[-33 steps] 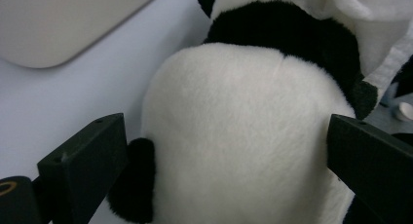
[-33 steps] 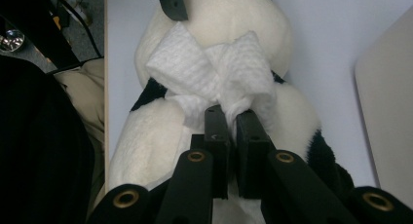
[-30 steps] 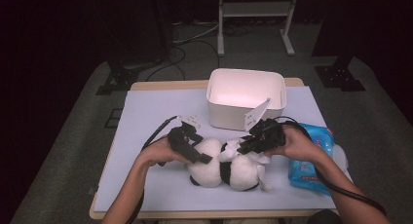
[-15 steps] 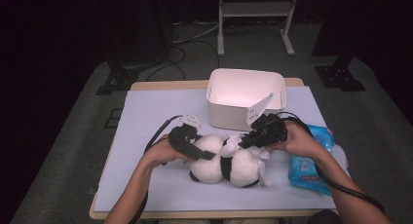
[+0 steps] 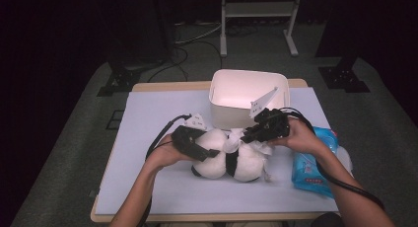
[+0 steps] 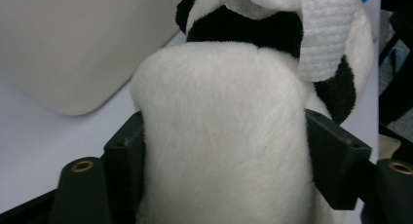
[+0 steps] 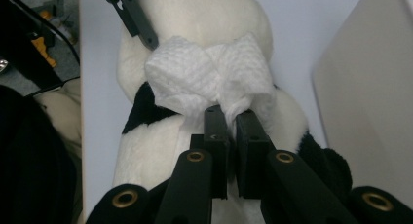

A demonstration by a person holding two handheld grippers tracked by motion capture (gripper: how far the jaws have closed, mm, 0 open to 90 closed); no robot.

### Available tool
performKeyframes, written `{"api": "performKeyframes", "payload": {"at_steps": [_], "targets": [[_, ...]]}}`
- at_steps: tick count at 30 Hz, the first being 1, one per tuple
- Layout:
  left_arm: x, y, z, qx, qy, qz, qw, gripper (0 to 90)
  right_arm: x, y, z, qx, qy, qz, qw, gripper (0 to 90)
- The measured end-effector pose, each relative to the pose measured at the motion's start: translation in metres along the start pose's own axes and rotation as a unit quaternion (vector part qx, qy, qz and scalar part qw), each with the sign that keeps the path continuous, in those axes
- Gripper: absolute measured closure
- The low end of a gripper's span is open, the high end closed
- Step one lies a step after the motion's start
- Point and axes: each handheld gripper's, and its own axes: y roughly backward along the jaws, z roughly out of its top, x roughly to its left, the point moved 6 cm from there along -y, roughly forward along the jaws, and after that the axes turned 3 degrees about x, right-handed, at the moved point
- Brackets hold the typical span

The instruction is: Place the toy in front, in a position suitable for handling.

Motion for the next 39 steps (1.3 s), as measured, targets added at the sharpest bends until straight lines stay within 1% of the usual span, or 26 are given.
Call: {"api": "performKeyframes", "payload": {"at_steps": [2,3,4,6,7,8,9,11,12,13,18,21,22,23,25,26,27,28,30,32,34,35,36,38,39], "targets": [[-0.005,-0.003,-0.001,-0.004,0.0,-0.005,1.0,22.1,0.005,-0.001,-0.008,0.004,0.001,0.008,1.0,84.8],[-0.007,-0.004,-0.001,-0.005,0.004,-0.01,0.9999,17.4,0.009,0.001,-0.014,0.0,0.002,0.008,1.0,84.8],[-0.008,-0.004,0.0,-0.005,0.005,-0.009,0.9999,17.4,0.009,0.001,-0.014,0.0,0.002,0.008,1.0,84.8],[-0.009,-0.004,0.0,0.0,0.008,-0.015,0.9999,11.9,0.013,0.002,-0.018,-0.004,0.0,0.009,0.9999,84.8],[-0.01,-0.004,-0.001,0.003,0.006,-0.016,0.9999,9.2,0.016,0.002,-0.021,-0.007,0.002,0.012,0.9999,84.8],[-0.01,-0.003,0.0,0.002,0.009,-0.017,0.9998,9.2,0.016,0.002,-0.021,-0.007,0.002,0.012,0.9999,84.8],[-0.01,-0.003,-0.001,0.004,0.012,-0.023,0.9997,7.8,0.017,0.003,-0.021,-0.008,0.003,0.012,0.9999,84.9],[-0.008,-0.001,-0.001,0.004,0.018,-0.025,0.9995,6.1,0.02,0.002,-0.021,-0.009,0.012,0.013,0.9998,84.8],[-0.007,0.0,-0.001,0.003,0.023,-0.028,0.9993,4.9,0.022,0.002,-0.021,-0.007,0.009,0.013,0.9998,84.8],[-0.005,0.0,-0.002,0.006,0.024,-0.032,0.9992,3.5,0.023,0.002,-0.021,-0.007,0.012,0.012,0.9998,84.9],[0.0,-0.004,-0.007,0.012,0.04,-0.061,0.9973,1.8,0.026,0.002,-0.021,-0.006,0.018,0.017,0.9997,84.9],[-0.001,-0.009,-0.011,0.015,0.049,-0.087,0.9949,1.6,0.028,0.002,-0.022,-0.006,0.02,0.023,0.9995,84.9],[-0.001,-0.011,-0.013,0.021,0.046,-0.094,0.9943,2.2,0.029,0.001,-0.022,-0.007,0.021,0.025,0.9994,84.9],[-0.001,-0.012,-0.014,0.023,0.041,-0.095,0.9944,5.6,0.03,0.001,-0.023,-0.007,0.021,0.029,0.9993,84.9],[-0.003,-0.011,-0.015,0.018,0.035,-0.09,0.9952,13.7,0.031,0.0,-0.022,-0.007,0.023,0.028,0.9993,84.9],[-0.002,-0.009,-0.015,0.011,0.026,-0.08,0.9964,19.4,0.031,0.0,-0.021,-0.006,0.023,0.028,0.9993,84.9],[-0.002,-0.008,-0.014,0.007,0.029,-0.074,0.9968,22.5,0.03,0.001,-0.02,-0.005,0.025,0.024,0.9994,84.9],[-0.002,-0.006,-0.013,0.006,0.024,-0.068,0.9974,24.2,0.03,0.001,-0.018,-0.004,0.024,0.02,0.9995,84.9],[-0.001,-0.002,-0.011,0.0,0.023,-0.055,0.9982,26.3,0.027,0.003,-0.014,-0.003,0.024,0.014,0.9996,84.9],[0.001,0.002,-0.008,-0.007,0.02,-0.037,0.9991,27.6,0.025,0.005,-0.009,-0.001,0.025,0.006,0.9997,84.9],[0.003,0.005,-0.005,-0.015,0.021,-0.025,0.9994,28.3,0.022,0.007,-0.004,0.001,0.027,-0.002,0.9996,84.9],[0.005,0.008,-0.003,-0.016,0.017,-0.018,0.9996,28.7,0.02,0.008,-0.001,0.001,0.029,-0.006,0.9996,84.9],[0.005,0.01,-0.002,-0.016,0.014,-0.012,0.9997,28.7,0.018,0.009,0.002,0.0,0.026,-0.009,0.9996,84.9],[0.006,0.013,0.001,-0.015,0.009,0.007,0.9998,29.2,0.013,0.011,0.008,-0.002,0.024,-0.017,0.9996,84.9],[0.006,0.015,0.002,-0.012,0.004,0.017,0.9998,29.2,0.013,0.011,0.008,-0.002,0.024,-0.017,0.9996,84.9]]}}
